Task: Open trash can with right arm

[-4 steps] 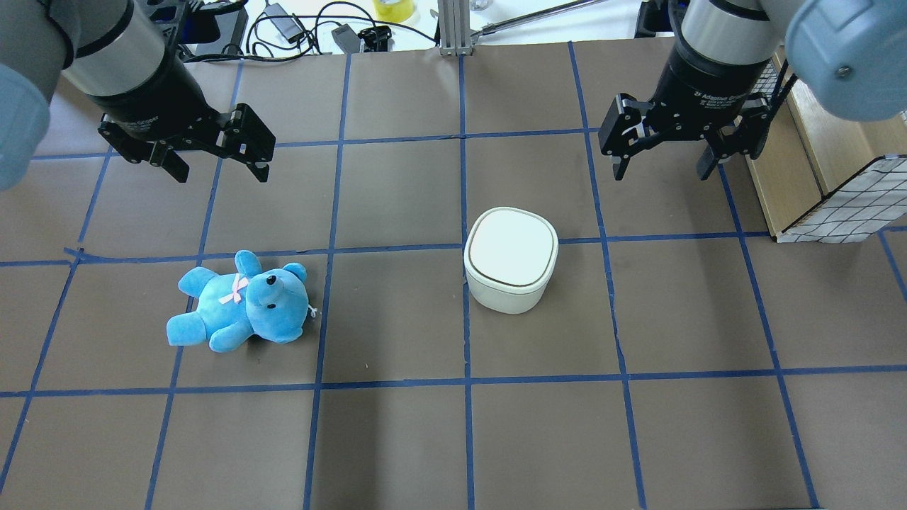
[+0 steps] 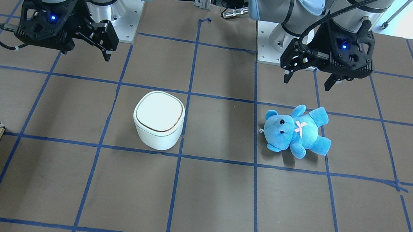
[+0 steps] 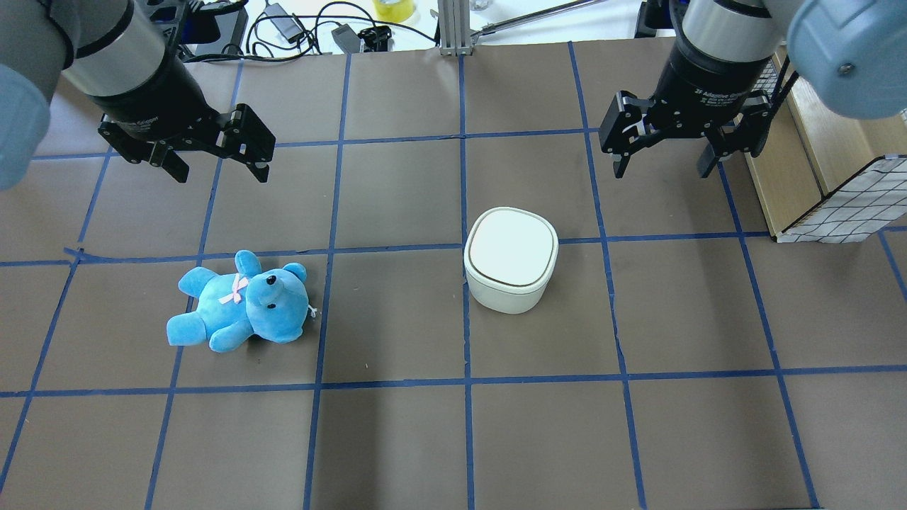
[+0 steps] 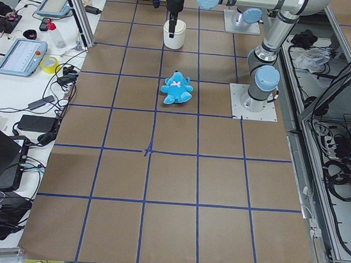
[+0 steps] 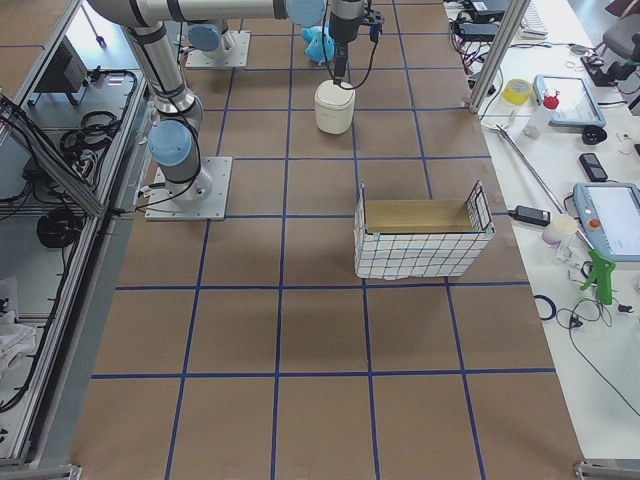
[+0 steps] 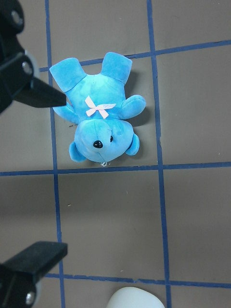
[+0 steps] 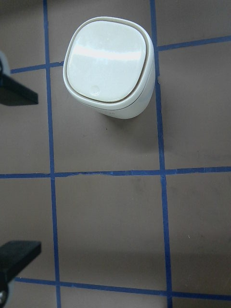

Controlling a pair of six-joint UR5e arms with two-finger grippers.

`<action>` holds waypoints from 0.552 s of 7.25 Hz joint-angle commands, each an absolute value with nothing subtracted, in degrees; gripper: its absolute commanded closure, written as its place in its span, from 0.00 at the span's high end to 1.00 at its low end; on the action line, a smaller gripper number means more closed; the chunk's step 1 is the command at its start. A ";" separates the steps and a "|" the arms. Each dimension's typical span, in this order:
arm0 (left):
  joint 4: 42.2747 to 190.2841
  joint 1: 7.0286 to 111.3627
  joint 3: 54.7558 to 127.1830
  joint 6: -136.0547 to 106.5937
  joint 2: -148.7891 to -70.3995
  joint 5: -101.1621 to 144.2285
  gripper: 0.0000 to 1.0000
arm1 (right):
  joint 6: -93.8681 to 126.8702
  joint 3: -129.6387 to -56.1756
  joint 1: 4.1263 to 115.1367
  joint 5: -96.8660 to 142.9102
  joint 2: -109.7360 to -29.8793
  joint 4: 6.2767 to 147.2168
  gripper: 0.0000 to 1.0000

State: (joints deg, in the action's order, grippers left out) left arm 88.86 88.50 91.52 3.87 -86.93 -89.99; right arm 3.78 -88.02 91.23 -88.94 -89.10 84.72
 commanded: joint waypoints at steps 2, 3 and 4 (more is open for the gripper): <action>88.86 88.51 91.58 3.87 -86.92 -90.00 1.00 | 3.60 -87.98 91.23 -89.03 -89.03 84.81 1.00; 88.86 88.51 91.50 3.87 -86.92 -89.91 1.00 | 3.26 -87.98 91.14 -89.12 -89.03 84.81 1.00; 88.86 88.51 91.58 3.87 -86.92 -90.00 1.00 | 3.25 -87.98 91.06 -89.12 -89.03 84.99 1.00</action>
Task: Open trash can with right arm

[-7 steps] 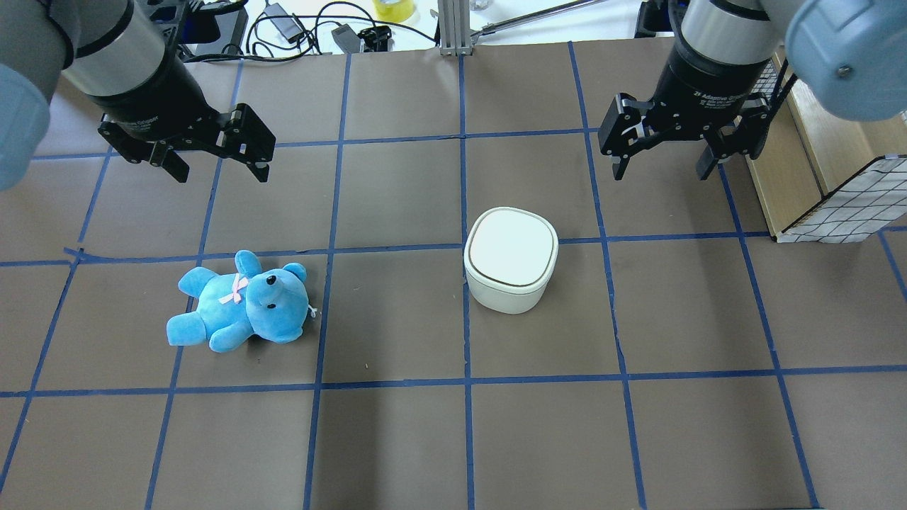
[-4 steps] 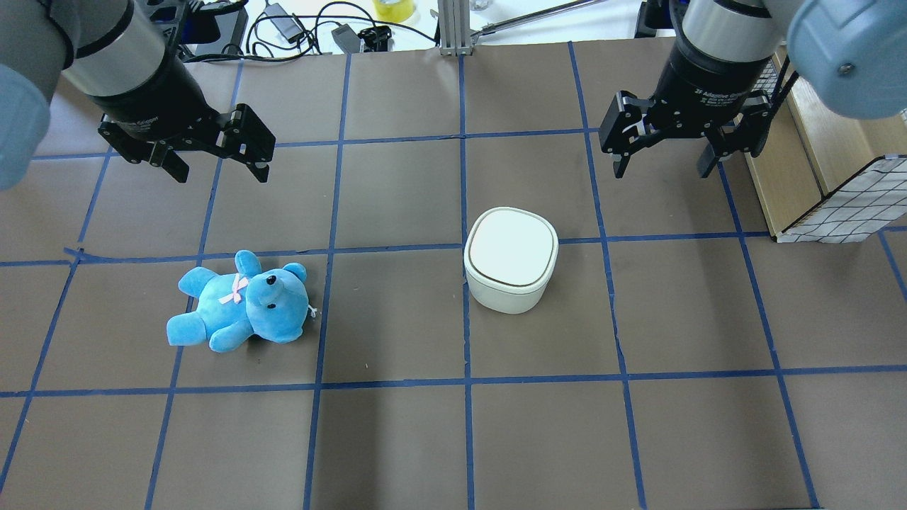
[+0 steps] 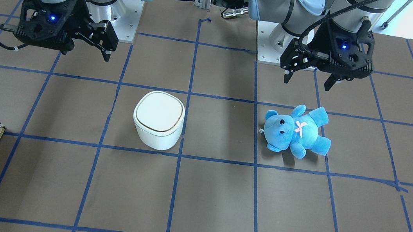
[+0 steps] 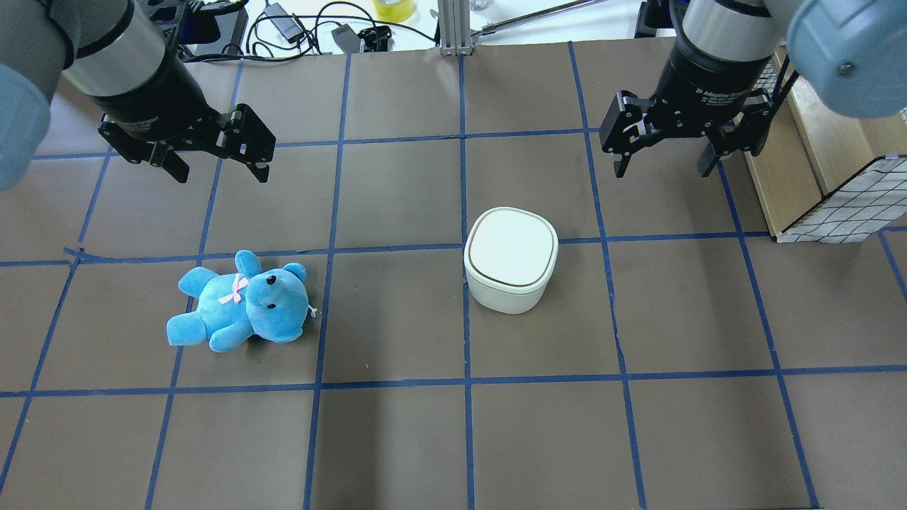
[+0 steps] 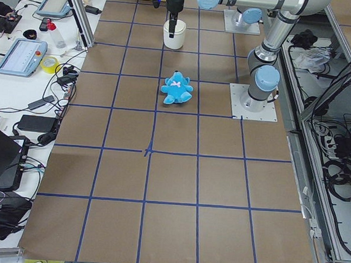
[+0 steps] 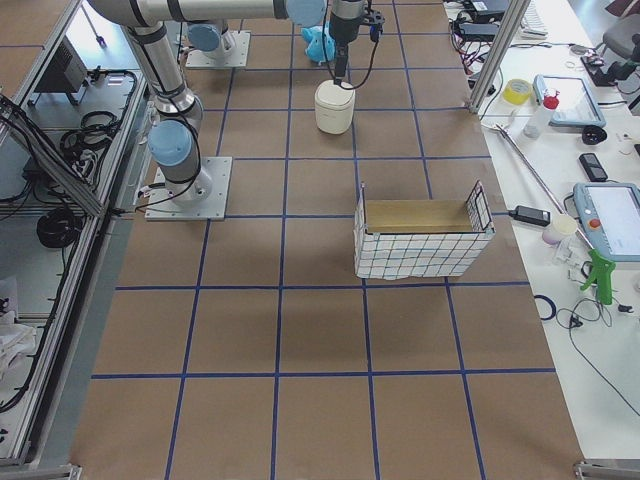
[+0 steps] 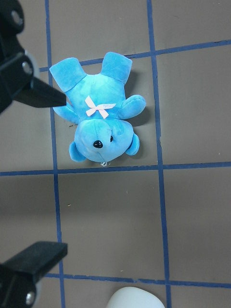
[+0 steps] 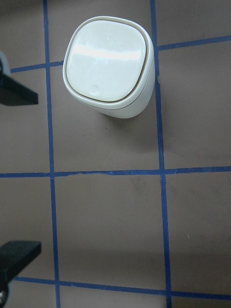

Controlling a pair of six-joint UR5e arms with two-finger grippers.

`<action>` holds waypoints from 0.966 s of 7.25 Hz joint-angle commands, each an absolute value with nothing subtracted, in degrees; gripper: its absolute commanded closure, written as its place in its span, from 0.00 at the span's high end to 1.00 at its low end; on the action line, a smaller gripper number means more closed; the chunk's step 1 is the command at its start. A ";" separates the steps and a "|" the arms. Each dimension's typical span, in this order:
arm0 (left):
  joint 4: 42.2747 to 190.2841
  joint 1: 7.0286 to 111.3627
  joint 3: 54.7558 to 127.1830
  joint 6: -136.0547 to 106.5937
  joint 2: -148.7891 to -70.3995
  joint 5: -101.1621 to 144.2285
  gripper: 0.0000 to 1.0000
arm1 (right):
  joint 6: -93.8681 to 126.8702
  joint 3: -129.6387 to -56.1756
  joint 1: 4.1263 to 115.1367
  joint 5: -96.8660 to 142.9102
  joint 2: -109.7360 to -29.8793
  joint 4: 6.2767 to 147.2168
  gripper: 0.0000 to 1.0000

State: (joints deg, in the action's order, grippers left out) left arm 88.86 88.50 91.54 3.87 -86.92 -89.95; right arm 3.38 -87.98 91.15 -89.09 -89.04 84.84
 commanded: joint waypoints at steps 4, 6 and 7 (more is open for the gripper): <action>88.86 88.51 91.50 3.87 -86.92 -89.91 1.00 | 3.34 -87.98 90.79 -89.30 -89.03 85.60 1.00; 88.86 88.51 91.50 3.87 -86.92 -90.00 1.00 | 6.65 -88.15 91.49 -88.25 -89.03 86.56 0.87; 88.86 88.51 91.58 3.87 -86.92 -89.91 1.00 | 7.55 -88.42 93.50 -87.89 -88.77 87.70 0.40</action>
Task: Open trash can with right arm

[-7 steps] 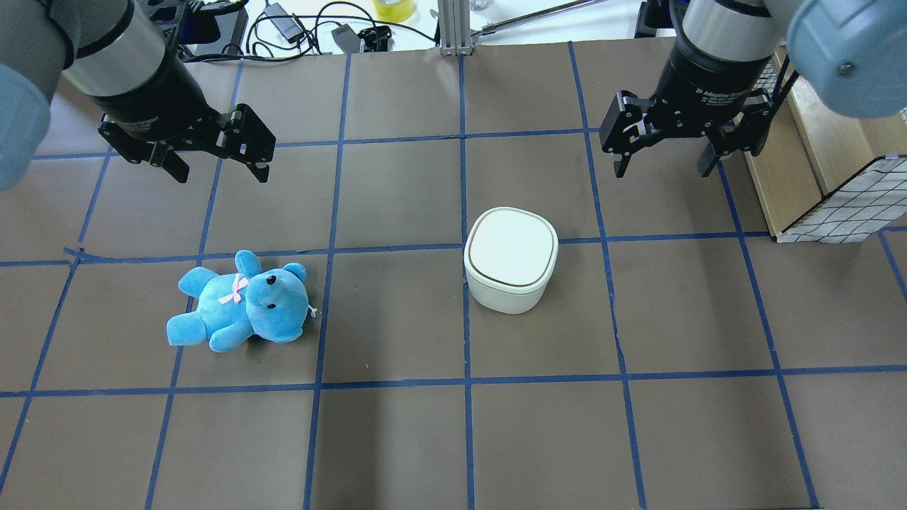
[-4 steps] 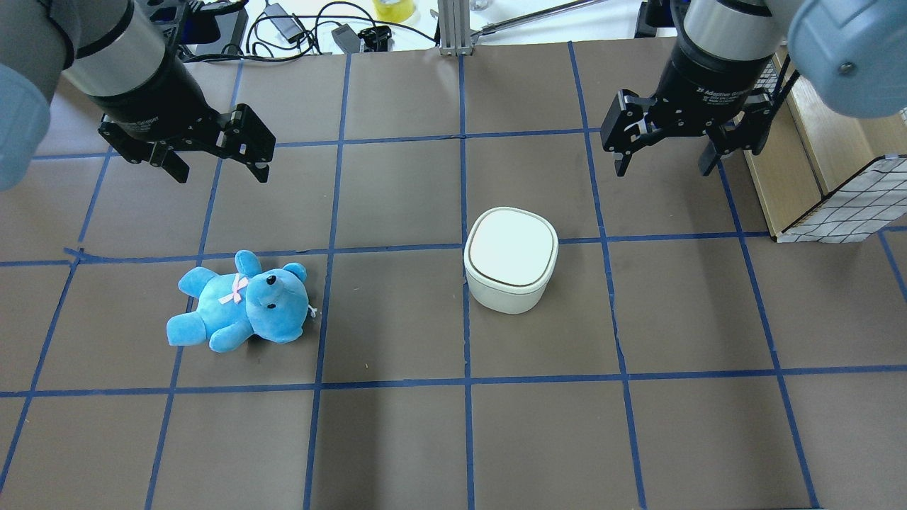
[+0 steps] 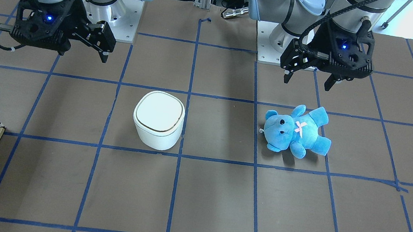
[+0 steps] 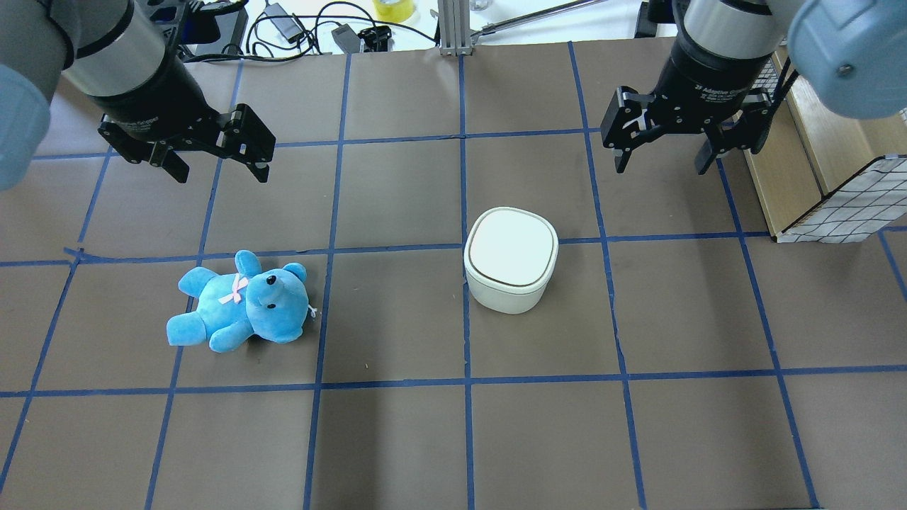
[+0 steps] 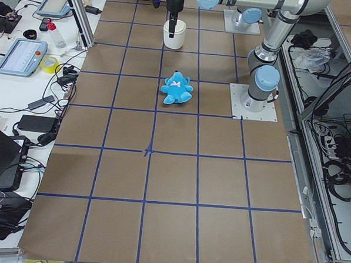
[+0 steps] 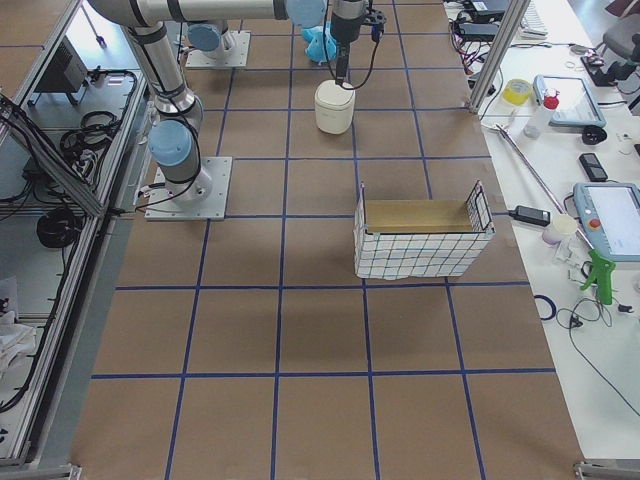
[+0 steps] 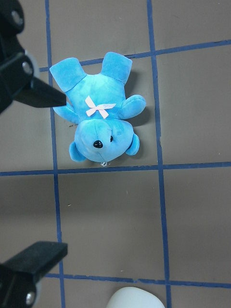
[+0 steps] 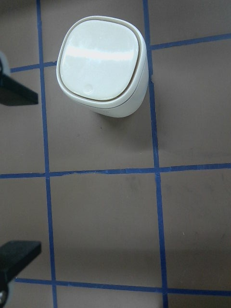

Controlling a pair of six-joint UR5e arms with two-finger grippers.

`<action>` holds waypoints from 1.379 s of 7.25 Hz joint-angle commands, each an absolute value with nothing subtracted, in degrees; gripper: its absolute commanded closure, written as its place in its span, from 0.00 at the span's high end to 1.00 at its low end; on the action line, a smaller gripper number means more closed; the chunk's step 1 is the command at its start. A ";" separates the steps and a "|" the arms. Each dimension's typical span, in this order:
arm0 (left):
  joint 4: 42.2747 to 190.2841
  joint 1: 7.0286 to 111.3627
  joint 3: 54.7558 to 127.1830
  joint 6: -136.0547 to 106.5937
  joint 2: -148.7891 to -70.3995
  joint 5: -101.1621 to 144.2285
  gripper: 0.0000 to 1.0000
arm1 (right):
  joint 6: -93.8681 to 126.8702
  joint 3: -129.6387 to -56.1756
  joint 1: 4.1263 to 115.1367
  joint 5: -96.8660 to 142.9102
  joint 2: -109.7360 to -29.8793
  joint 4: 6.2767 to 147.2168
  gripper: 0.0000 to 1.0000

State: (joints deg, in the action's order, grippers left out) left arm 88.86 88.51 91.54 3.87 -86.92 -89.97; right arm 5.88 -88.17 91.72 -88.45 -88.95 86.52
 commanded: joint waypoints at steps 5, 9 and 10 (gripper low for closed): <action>88.86 88.51 91.50 3.87 -86.92 -89.91 1.00 | 10.90 -89.38 103.71 -82.71 -83.77 90.97 0.00; 88.86 88.51 91.58 3.87 -86.92 -89.91 1.00 | 11.16 -101.15 103.62 -83.93 -83.58 102.44 0.00; 88.86 88.51 91.50 3.87 -86.92 -90.00 1.00 | 12.55 -101.34 103.62 -84.63 -83.58 107.00 0.00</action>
State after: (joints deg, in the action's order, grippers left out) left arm 88.86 88.51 91.57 3.87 -86.92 -89.95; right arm 11.29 -100.21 103.63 -83.90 -83.60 101.57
